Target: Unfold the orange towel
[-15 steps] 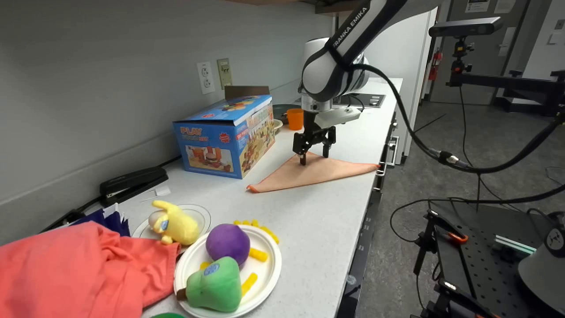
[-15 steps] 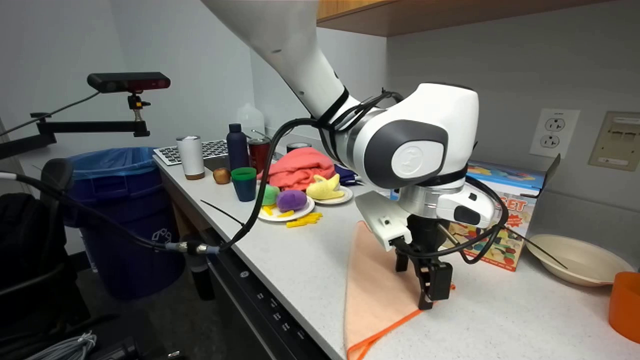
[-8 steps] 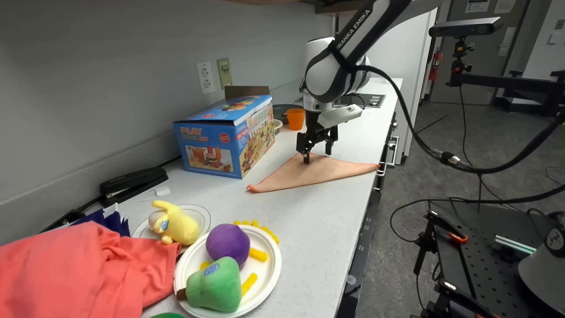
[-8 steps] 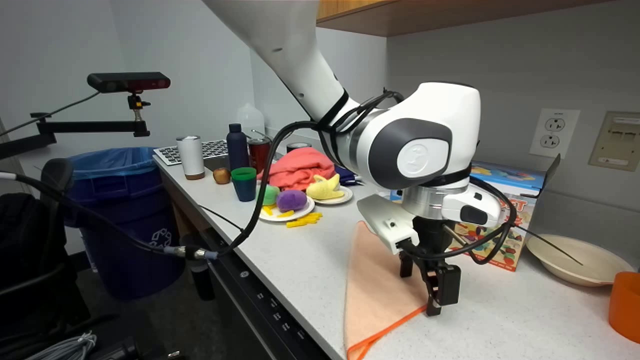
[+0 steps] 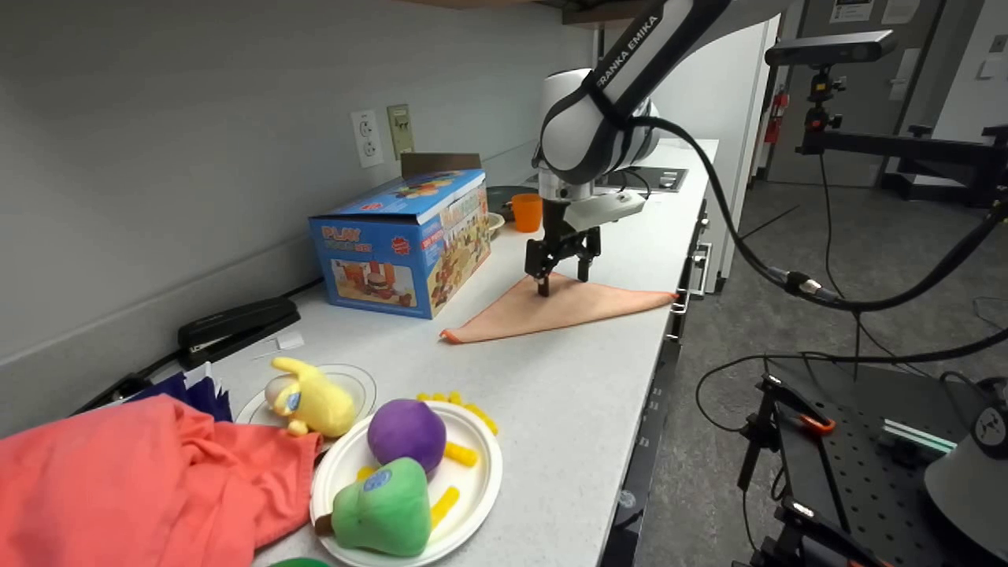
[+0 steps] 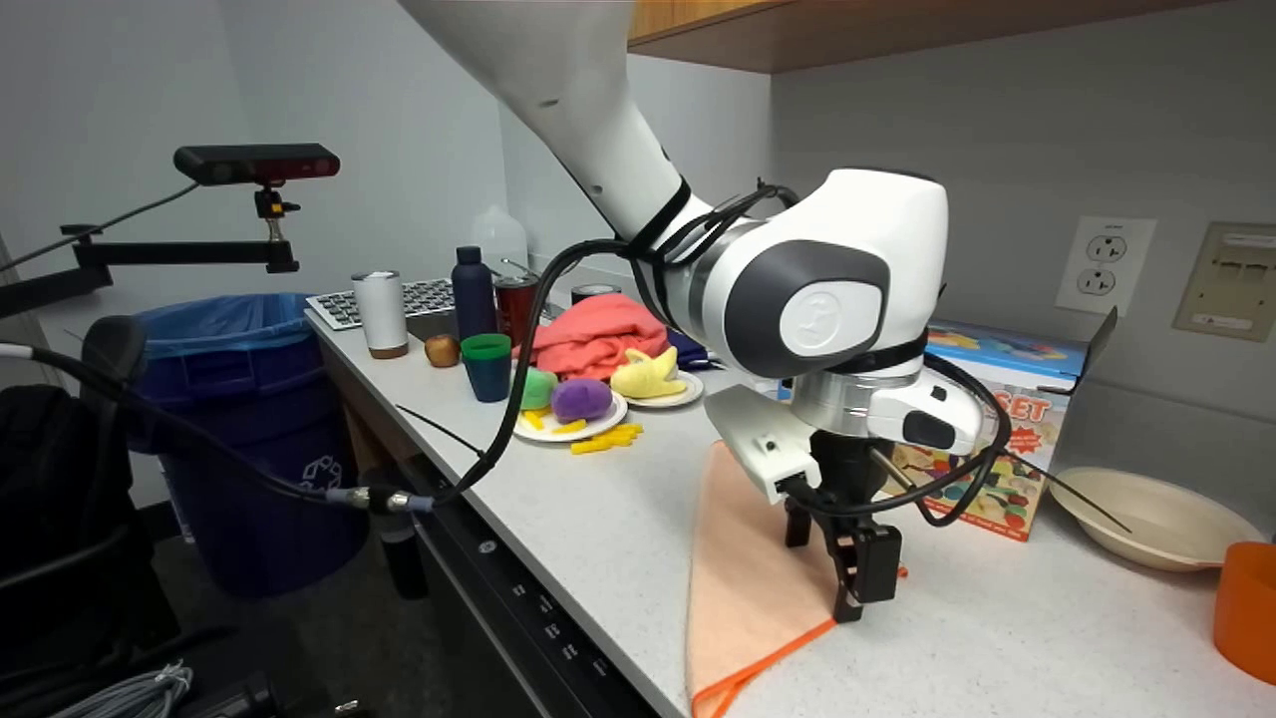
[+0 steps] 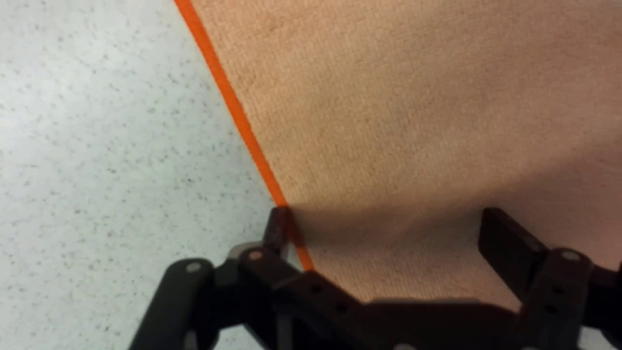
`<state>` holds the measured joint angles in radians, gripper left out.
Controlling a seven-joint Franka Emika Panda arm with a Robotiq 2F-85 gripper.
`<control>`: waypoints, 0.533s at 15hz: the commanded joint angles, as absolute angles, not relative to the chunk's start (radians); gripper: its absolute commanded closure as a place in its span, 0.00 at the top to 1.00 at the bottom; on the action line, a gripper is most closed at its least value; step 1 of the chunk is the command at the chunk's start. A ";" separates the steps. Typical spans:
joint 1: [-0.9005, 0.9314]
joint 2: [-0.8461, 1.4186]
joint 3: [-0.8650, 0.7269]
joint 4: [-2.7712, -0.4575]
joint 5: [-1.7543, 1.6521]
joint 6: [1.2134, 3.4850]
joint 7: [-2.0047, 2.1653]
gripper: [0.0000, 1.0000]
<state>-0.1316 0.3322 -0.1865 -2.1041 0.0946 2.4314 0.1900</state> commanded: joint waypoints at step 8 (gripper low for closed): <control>-0.149 0.307 -0.187 -2.111 0.093 2.408 0.155 1.00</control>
<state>-0.1368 0.3238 -0.1894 -2.1025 0.1080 2.4296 0.1632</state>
